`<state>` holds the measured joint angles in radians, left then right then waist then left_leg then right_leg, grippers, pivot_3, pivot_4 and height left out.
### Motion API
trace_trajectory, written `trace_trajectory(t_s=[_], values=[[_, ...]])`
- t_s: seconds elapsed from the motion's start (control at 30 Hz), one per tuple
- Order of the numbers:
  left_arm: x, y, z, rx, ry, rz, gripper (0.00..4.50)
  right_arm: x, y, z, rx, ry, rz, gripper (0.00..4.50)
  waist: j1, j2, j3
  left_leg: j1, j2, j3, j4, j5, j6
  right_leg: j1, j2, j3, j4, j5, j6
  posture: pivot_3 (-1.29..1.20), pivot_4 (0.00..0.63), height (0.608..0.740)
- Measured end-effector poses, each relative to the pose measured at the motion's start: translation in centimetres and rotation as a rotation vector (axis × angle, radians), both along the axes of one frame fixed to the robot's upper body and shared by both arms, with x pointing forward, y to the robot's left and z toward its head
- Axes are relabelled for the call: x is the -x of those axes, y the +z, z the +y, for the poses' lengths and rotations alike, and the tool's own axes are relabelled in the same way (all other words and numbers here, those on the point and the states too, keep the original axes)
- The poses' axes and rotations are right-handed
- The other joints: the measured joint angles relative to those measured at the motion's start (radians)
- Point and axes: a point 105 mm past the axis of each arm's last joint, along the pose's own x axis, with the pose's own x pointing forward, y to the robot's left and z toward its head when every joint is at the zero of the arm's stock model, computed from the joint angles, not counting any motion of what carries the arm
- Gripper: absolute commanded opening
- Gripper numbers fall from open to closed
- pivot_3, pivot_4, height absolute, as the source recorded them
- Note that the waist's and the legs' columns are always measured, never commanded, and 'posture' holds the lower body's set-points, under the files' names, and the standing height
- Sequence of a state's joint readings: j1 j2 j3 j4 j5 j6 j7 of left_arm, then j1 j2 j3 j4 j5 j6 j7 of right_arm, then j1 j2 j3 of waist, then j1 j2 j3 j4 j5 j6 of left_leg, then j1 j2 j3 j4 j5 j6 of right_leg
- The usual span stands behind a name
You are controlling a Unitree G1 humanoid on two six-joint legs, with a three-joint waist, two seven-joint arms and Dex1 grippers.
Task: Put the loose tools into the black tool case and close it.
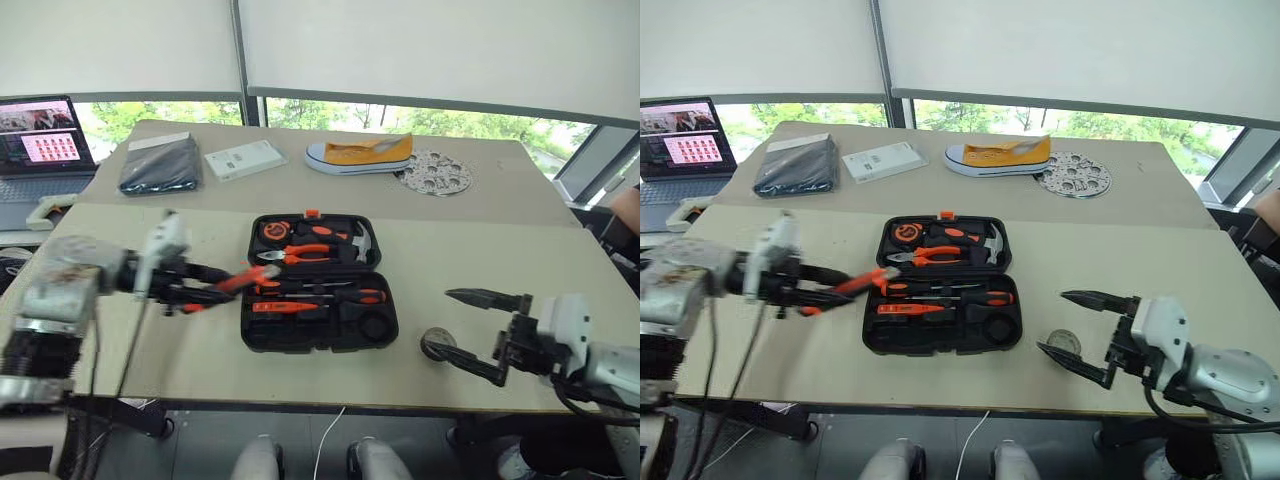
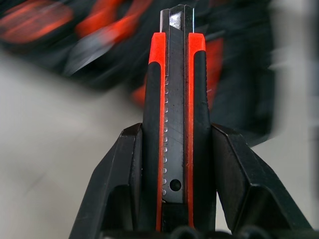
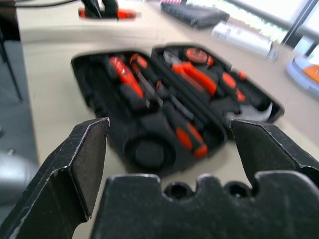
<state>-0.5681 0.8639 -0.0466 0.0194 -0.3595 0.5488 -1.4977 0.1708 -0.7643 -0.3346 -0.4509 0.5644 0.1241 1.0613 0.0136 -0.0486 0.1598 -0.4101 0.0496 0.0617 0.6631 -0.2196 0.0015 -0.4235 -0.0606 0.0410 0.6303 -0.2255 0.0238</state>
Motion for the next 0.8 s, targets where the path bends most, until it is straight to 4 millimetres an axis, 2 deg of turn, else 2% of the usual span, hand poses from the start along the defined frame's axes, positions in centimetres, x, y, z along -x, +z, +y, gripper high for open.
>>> trace_trajectory(t_s=[0.1, 0.23, 0.43, 0.8], values=[[0.8, 0.1, -4.1, -0.035, -0.078, -0.041, 1.52, 0.3, -0.2, -0.1, 0.008, 0.019, 0.015, 4.5, -0.01, 0.0, 0.0, 0.003, 0.0, 0.0, 0.0, 0.0, 0.0, 0.001, 0.002, 0.002, 0.002, -0.004, 0.006, 0.0, 0.15, 0.74], [1.0, -0.8, -6.5, -0.136, -0.109, -0.069, 1.52, 0.4, -0.2, -0.1, 0.009, 0.022, 0.016, 4.5, -0.026, 0.001, 0.0, 0.006, 0.0, -0.002, 0.0, 0.0, 0.0, 0.002, 0.004, 0.004, 0.004, -0.004, 0.006, 0.0, 0.15, 0.74], [0.6, -3.1, -7.0, -0.239, -0.083, -0.077, 1.52, 0.4, 0.0, 0.1, 0.004, 0.011, 0.001, 4.5, -0.025, 0.001, 0.0, 0.005, -0.001, -0.002, 0.0, 0.0, 0.0, 0.001, 0.004, 0.004, 0.003, -0.003, 0.006, 0.0, 0.15, 0.74], [0.0, -4.5, -7.3, -0.289, -0.058, -0.082, 1.52, 0.7, 0.1, 0.5, -0.014, -0.017, -0.015, 4.5, -0.021, 0.001, 0.0, 0.004, -0.001, -0.002, 0.0, 0.0, 0.0, 0.001, 0.003, 0.004, 0.002, -0.003, 0.006, 0.0, 0.15, 0.74]])
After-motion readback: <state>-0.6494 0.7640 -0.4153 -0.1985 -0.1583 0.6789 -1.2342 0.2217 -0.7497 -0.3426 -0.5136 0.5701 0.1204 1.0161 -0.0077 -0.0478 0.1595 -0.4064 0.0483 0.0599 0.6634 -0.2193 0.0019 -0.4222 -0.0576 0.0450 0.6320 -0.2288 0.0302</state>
